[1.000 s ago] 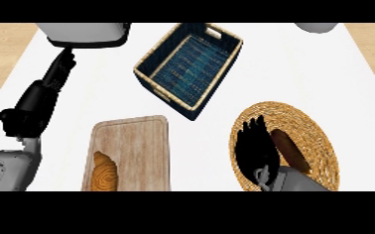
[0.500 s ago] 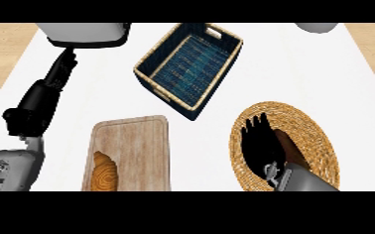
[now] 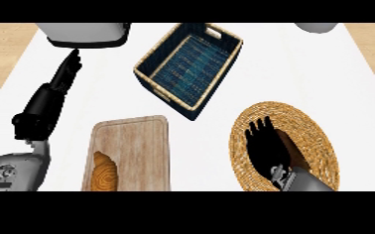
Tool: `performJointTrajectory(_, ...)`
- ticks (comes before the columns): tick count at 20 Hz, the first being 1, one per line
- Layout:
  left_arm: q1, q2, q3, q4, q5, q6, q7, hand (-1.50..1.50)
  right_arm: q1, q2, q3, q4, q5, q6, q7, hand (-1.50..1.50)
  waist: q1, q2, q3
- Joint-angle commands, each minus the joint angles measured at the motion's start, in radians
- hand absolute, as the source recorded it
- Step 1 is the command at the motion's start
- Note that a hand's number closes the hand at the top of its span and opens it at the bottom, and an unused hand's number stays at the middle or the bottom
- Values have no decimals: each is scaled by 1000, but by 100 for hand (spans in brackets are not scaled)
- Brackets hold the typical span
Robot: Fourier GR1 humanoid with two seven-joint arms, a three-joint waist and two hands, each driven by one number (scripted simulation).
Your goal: Pick the sweet potato from the placemat and place it in the basket
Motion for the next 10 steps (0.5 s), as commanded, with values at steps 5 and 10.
performJointTrajectory(5, -15, 17, 52, -34, 9, -71, 62, 0, 50, 0, -33, 42, 95, -48, -71, -150, 0, -1, 0)
performJointTrajectory(10, 47, -41, 36, -33, -52, -27, -10, 0, 35, -66, -116, 76, 109, -83, -177, -150, 0, 0, 0)
